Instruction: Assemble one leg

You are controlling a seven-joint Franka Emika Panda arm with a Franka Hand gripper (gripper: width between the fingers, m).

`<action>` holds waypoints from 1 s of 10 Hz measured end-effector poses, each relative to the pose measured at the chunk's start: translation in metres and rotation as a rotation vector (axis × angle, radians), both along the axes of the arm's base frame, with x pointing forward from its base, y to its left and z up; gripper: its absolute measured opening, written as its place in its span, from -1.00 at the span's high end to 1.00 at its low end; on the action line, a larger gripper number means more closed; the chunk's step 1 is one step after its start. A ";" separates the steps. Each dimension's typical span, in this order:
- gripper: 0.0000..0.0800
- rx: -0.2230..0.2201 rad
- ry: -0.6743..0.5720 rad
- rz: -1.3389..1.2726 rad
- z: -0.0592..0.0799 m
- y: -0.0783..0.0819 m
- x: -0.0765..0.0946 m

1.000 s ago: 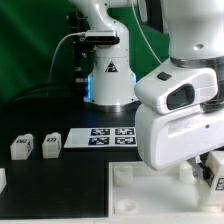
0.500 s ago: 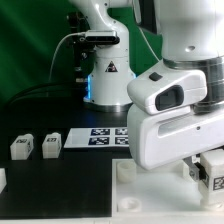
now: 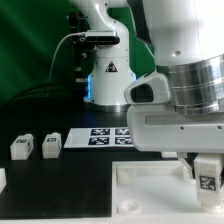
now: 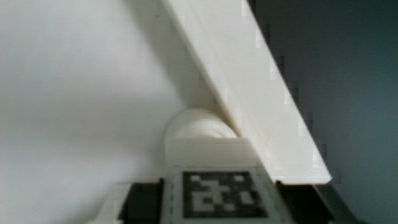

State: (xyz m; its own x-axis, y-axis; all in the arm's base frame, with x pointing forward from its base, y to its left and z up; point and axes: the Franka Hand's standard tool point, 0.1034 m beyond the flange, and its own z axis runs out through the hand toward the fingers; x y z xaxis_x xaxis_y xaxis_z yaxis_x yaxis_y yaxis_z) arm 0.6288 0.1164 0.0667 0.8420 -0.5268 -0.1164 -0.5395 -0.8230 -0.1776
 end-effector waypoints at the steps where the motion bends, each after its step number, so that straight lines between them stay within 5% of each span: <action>1: 0.26 0.004 0.041 -0.188 0.000 0.002 0.000; 3: 0.27 0.040 0.098 -0.473 -0.001 0.001 0.000; 5: 0.27 0.039 0.098 -0.465 -0.001 0.003 -0.001; 6: 0.07 0.039 0.098 -0.463 -0.002 0.004 -0.001; 7: -0.38 0.039 0.093 -0.441 -0.002 0.004 -0.001; 10: -0.61 -0.002 -0.048 0.058 0.014 -0.001 0.003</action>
Offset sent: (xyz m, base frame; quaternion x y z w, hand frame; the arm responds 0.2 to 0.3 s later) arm 0.0000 0.0000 0.0000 0.0000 0.0000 0.2667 0.9638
